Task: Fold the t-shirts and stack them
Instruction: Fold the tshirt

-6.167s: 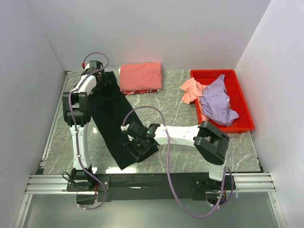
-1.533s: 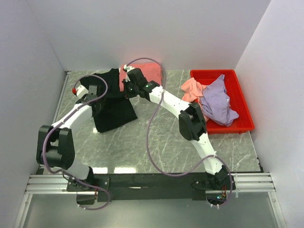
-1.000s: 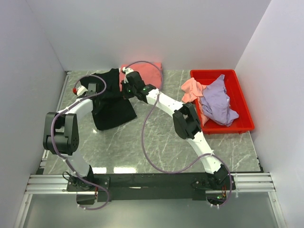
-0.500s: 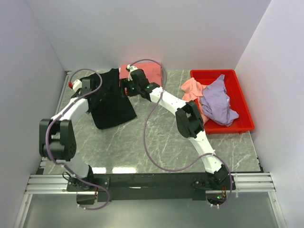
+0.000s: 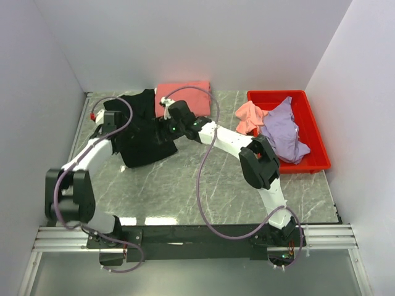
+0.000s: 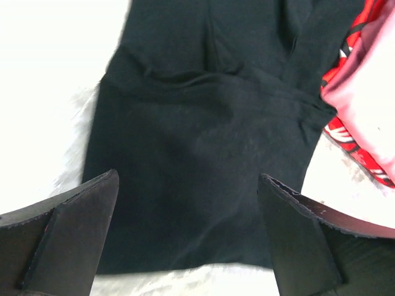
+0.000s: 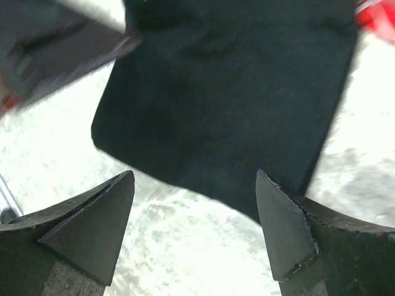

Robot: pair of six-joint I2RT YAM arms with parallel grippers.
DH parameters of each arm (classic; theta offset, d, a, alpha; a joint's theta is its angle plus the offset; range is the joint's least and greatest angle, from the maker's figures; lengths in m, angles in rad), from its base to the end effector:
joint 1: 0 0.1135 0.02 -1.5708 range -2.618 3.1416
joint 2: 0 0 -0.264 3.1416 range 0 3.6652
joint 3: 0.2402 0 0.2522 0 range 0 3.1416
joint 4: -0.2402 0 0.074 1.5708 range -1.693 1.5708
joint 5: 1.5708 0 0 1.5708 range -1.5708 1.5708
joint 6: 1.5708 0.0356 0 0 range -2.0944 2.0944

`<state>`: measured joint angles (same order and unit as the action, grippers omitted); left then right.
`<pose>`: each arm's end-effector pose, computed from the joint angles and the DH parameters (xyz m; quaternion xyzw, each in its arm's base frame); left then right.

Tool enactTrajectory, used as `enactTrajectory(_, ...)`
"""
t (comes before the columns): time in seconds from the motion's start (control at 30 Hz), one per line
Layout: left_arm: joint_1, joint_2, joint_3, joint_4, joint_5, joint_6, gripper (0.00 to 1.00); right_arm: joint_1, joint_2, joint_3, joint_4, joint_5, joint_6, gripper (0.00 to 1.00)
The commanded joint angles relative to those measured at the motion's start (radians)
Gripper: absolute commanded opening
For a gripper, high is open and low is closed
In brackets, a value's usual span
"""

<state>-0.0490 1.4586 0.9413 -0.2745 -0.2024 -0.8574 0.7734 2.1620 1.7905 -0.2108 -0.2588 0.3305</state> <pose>0.3095 -0.0080 0.2294 -0.3972 0.8311 -0.0814 0.3806 0.3569 0.3612 0.2401 -0.2515 0.8382 0.3434 0.3410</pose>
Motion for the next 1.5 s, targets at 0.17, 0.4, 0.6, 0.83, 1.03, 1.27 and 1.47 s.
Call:
enactTrajectory(0.17, 0.031, 0.325, 0.277, 0.038, -0.046, 0.080, 0.99, 0.010, -0.070, -0.085, -0.006, 0.019, -0.030, 0.86)
enactTrajectory(0.4, 0.046, 0.517, 0.542, -0.049, 0.000, 0.190, 0.99, 0.007, -0.077, -0.117, -0.032, 0.061, -0.057, 0.86)
enactTrajectory(0.6, 0.046, 0.453, 0.550, -0.080, 0.072, 0.184, 0.99, 0.006, -0.077, -0.088, -0.064, 0.111, -0.048, 0.86)
enactTrajectory(0.83, 0.046, 0.111, 0.222, -0.132, 0.043, 0.017, 1.00, -0.016, -0.114, -0.108, -0.148, 0.170, 0.054, 0.87)
enactTrajectory(1.03, 0.043, -0.172, -0.167, -0.123, 0.070, -0.080, 0.99, -0.028, -0.119, -0.115, -0.200, 0.142, 0.058, 0.87)
enactTrajectory(1.27, 0.043, -0.270, -0.320, -0.094, 0.075, -0.103, 0.97, -0.046, -0.054, -0.054, -0.245, 0.118, 0.091, 0.87)
enactTrajectory(1.47, 0.046, -0.181, -0.270, -0.089, 0.017, -0.068, 0.81, -0.048, -0.007, -0.016, -0.260, 0.099, 0.085, 0.86)
